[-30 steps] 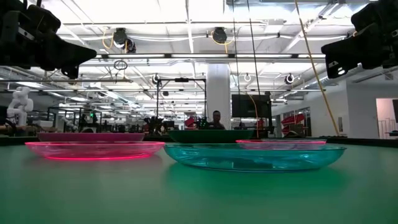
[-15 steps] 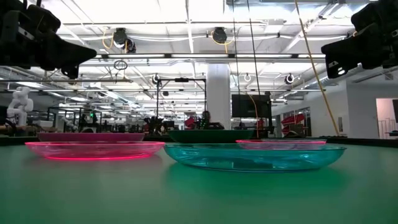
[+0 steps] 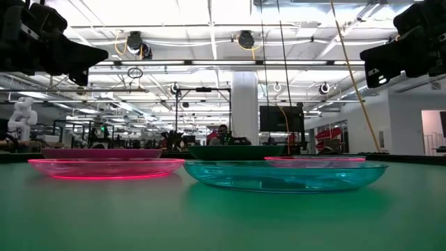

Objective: Stack plastic plates
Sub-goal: Stack the light pink plate on top of the dark green plate

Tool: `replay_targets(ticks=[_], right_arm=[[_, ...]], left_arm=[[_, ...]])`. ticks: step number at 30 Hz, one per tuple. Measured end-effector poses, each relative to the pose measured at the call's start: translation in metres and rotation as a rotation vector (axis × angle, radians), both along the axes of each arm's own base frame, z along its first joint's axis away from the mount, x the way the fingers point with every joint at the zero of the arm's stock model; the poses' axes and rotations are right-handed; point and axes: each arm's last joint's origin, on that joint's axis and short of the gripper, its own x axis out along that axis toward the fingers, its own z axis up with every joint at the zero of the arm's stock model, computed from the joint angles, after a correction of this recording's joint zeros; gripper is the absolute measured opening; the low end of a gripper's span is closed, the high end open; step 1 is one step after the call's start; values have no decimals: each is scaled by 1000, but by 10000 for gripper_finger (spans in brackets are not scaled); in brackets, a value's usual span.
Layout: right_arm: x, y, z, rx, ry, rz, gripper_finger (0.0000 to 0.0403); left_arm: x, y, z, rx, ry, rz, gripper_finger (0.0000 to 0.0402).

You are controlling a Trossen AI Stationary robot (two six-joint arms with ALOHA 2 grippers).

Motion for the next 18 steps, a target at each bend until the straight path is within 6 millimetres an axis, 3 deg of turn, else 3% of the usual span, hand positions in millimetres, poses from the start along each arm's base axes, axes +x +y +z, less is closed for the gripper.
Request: replay_targets(ticks=[7,18], right_arm=[[0,0,0,0,0,0,9],[0,0,0,0,0,0,9]], left_arm=[[-9,-1,29,-45,6,-6,6],[-30,1,117,-63,83,73,6]])
